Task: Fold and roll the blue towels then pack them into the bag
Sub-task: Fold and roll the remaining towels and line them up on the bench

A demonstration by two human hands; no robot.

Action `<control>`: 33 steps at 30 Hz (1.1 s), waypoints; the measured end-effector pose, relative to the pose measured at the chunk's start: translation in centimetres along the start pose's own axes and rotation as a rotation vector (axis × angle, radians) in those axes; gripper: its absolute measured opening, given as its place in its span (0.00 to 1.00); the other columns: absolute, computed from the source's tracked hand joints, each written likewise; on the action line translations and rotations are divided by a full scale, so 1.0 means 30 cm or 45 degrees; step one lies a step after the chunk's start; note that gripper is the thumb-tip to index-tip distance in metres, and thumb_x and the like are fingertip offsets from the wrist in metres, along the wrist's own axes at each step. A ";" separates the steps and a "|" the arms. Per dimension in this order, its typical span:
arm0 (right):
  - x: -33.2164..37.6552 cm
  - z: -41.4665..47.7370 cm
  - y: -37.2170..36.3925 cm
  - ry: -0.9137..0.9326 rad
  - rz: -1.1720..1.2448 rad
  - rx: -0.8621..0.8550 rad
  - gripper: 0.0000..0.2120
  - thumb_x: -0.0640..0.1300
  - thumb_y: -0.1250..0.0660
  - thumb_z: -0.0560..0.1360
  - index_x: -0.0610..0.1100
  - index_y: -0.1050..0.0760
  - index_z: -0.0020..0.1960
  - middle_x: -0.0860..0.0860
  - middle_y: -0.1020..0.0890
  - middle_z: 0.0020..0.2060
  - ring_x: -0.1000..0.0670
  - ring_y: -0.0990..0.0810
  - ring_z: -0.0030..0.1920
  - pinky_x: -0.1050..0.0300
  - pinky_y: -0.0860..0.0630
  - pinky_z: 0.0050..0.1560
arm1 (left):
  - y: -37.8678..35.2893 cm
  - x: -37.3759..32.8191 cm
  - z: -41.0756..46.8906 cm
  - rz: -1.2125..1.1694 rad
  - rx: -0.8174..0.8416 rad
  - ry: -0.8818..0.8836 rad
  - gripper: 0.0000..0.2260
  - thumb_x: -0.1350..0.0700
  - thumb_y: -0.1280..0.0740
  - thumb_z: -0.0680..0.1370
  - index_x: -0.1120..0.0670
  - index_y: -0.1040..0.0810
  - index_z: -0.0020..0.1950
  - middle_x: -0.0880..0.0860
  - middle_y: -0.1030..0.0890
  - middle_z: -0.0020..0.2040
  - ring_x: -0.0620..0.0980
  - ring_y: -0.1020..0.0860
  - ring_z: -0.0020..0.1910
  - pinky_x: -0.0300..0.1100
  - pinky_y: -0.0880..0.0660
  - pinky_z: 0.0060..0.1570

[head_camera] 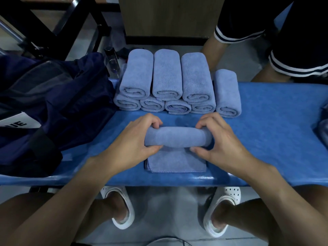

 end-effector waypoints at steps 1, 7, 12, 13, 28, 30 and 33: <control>0.001 -0.007 -0.003 0.001 0.020 0.028 0.20 0.59 0.28 0.65 0.56 0.32 0.51 0.60 0.31 0.53 0.52 0.28 0.56 0.44 0.29 0.59 | -0.007 -0.002 -0.008 0.015 0.043 -0.007 0.21 0.50 0.23 0.69 0.40 0.35 0.49 0.37 0.25 0.60 0.43 0.26 0.61 0.48 0.28 0.60; 0.002 -0.054 -0.017 -0.029 0.226 0.061 0.15 0.63 0.38 0.73 0.52 0.30 0.39 0.58 0.27 0.53 0.55 0.27 0.60 0.47 0.28 0.59 | -0.034 -0.033 -0.041 -0.187 0.113 -0.060 0.15 0.41 0.31 0.73 0.51 0.28 0.37 0.44 0.21 0.59 0.37 0.25 0.63 0.33 0.31 0.58; -0.009 -0.070 -0.030 -0.087 0.230 0.088 0.15 0.62 0.33 0.69 0.53 0.31 0.41 0.57 0.22 0.50 0.56 0.24 0.58 0.49 0.26 0.56 | -0.061 -0.016 -0.057 -0.231 0.142 0.016 0.15 0.47 0.24 0.70 0.49 0.29 0.42 0.42 0.21 0.58 0.41 0.24 0.62 0.41 0.28 0.60; -0.012 -0.074 -0.033 -0.116 0.224 0.123 0.16 0.63 0.32 0.68 0.54 0.30 0.46 0.58 0.22 0.50 0.56 0.24 0.56 0.50 0.26 0.56 | -0.061 -0.016 -0.059 -0.205 0.169 0.055 0.16 0.45 0.24 0.69 0.46 0.29 0.47 0.40 0.22 0.58 0.40 0.24 0.62 0.41 0.28 0.60; 0.084 -0.093 0.012 -0.285 0.208 0.301 0.16 0.48 0.23 0.65 0.52 0.28 0.47 0.56 0.21 0.41 0.57 0.23 0.42 0.60 0.24 0.43 | 0.022 -0.111 -0.043 -0.297 0.238 0.182 0.31 0.43 0.20 0.59 0.36 0.28 0.59 0.47 0.21 0.51 0.44 0.20 0.49 0.43 0.22 0.51; 0.081 -0.107 0.063 -0.326 0.450 0.130 0.15 0.44 0.22 0.67 0.48 0.27 0.45 0.56 0.22 0.37 0.58 0.25 0.37 0.61 0.26 0.39 | 0.047 -0.132 -0.024 -0.635 0.102 0.246 0.32 0.47 0.19 0.61 0.42 0.26 0.62 0.51 0.17 0.53 0.49 0.18 0.53 0.46 0.20 0.53; 0.079 -0.124 0.131 -0.386 0.722 -0.072 0.14 0.40 0.23 0.68 0.43 0.27 0.45 0.57 0.23 0.34 0.59 0.26 0.34 0.66 0.29 0.36 | 0.046 -0.197 0.009 -1.084 -0.032 0.306 0.24 0.57 0.25 0.68 0.57 0.24 0.63 0.56 0.16 0.57 0.57 0.19 0.59 0.50 0.21 0.58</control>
Point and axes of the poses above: each hand's wrist, its own z-axis towards the middle knuckle, its own y-axis out of the back of the hand, x = y × z, the point moved 7 cm from there along z, towards the middle knuckle
